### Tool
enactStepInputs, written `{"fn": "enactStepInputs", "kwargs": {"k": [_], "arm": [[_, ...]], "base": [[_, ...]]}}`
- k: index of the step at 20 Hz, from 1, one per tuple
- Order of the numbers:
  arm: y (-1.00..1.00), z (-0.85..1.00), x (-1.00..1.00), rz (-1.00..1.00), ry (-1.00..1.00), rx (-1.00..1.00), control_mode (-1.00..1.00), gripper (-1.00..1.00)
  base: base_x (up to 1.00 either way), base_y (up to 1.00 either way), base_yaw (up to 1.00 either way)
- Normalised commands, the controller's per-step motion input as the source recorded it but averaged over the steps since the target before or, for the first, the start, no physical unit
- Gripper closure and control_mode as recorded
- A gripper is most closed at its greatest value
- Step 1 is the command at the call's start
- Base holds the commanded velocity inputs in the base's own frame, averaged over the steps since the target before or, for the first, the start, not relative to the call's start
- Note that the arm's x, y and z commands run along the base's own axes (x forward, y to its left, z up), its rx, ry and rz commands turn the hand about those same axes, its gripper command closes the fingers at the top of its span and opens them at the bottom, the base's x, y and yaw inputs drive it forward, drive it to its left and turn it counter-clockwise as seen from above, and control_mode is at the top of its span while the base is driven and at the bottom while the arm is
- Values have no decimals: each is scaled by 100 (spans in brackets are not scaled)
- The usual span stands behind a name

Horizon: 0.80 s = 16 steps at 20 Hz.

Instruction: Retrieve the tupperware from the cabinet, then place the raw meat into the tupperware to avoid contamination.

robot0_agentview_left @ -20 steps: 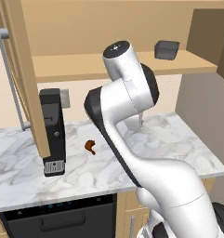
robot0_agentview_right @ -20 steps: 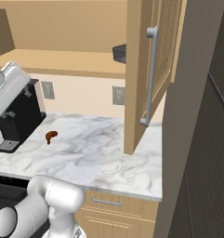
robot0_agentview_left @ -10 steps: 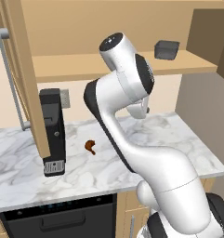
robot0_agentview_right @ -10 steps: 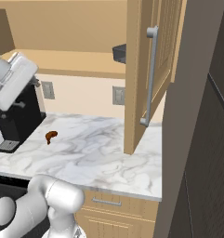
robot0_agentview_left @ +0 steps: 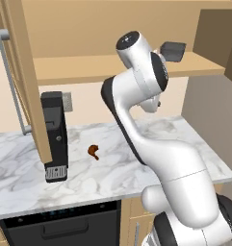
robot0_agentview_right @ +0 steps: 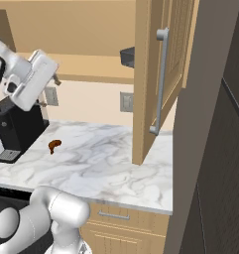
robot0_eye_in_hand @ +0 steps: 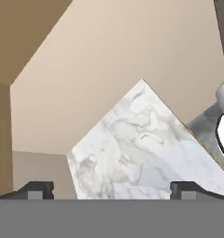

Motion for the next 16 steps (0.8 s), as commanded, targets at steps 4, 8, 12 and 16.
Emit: {"fn": "enactStepInputs", "kwargs": {"k": [4, 8, 12, 16], "arm": [[-23, 10, 38, -5, -22, 0, -100, -100], [-22, 22, 31, -3, -23, 0, -100, -100], [-24, 37, 35, -1, -16, -1, -100, -100], [-21, 22, 41, 0, -10, -1, -100, -100]], "base": [[0, 0, 0], [0, 0, 0], [0, 0, 0], [0, 0, 0]]}}
